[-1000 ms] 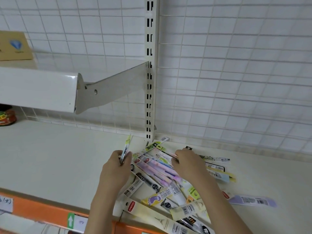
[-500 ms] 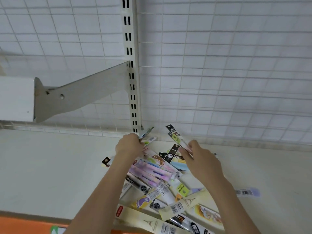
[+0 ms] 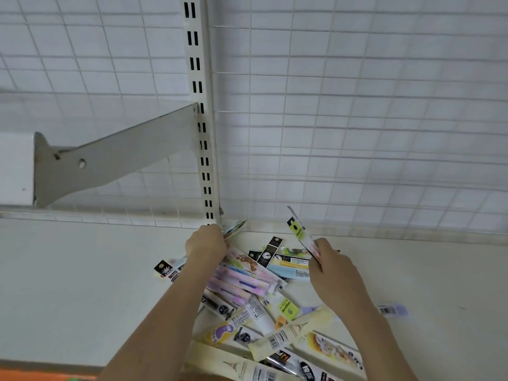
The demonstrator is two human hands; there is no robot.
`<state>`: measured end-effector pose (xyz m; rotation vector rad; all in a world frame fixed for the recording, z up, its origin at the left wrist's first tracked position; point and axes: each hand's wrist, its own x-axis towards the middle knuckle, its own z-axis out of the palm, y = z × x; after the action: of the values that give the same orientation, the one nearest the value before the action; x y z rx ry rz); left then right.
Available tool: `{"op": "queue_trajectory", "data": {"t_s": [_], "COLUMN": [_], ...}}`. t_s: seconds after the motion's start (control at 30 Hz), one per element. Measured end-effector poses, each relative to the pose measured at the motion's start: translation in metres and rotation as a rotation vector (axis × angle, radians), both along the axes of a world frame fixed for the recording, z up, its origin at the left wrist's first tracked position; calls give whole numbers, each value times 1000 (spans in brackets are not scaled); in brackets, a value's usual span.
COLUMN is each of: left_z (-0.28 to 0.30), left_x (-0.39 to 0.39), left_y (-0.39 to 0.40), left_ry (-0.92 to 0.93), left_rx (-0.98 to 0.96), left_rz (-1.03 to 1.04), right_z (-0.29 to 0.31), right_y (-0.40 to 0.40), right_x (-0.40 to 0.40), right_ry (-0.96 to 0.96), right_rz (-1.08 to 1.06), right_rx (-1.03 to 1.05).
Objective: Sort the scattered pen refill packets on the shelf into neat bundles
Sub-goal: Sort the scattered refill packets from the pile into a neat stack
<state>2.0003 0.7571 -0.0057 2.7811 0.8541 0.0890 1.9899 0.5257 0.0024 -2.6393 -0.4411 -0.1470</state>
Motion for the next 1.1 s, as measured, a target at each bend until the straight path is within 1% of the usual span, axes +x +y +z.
{"op": "queue_trajectory", "data": {"t_s": [0.1,0.23,0.3,0.37,0.47,0.63,0.7,0.77,0.87,1.0,1.1], "left_z": [11,25,27,28,28,27,21,14,4,1,-2], "left_x": [-8,-24,-37,-51,-72,-105,-116,-124,-130,-133,-131], "left_y": [1,5,4,3,1,2,4,6,11,9,11], "left_ry": [-59,-265,-328,-322,-274,-358,-364,-333,-289,-328,-353], "left_rx": [-71,-188,-232,-263,-229,-179,-217,-271,-301,-375,-364], "left_rz": [-10,8,26,51,48,91,131,173,213,231,269], "right_z": [-1,-2,-3,-5,-7,-4,-1,1,-3,-9,-8], "right_y": [6,16,22,29,39,54,61,67,74,75,71], "right_x": [-3,-4,-3,-1,0,3,4,5,7,6,5], "right_ry": [0,24,38,41,58,81,93,95,114,148,156], "right_rz": [3,34,52,70,100,143,171,183,176,180,160], "right_rx": [-25,-39,-43,-52,-79,-132,-176,-229,-236,-255,-243]}}
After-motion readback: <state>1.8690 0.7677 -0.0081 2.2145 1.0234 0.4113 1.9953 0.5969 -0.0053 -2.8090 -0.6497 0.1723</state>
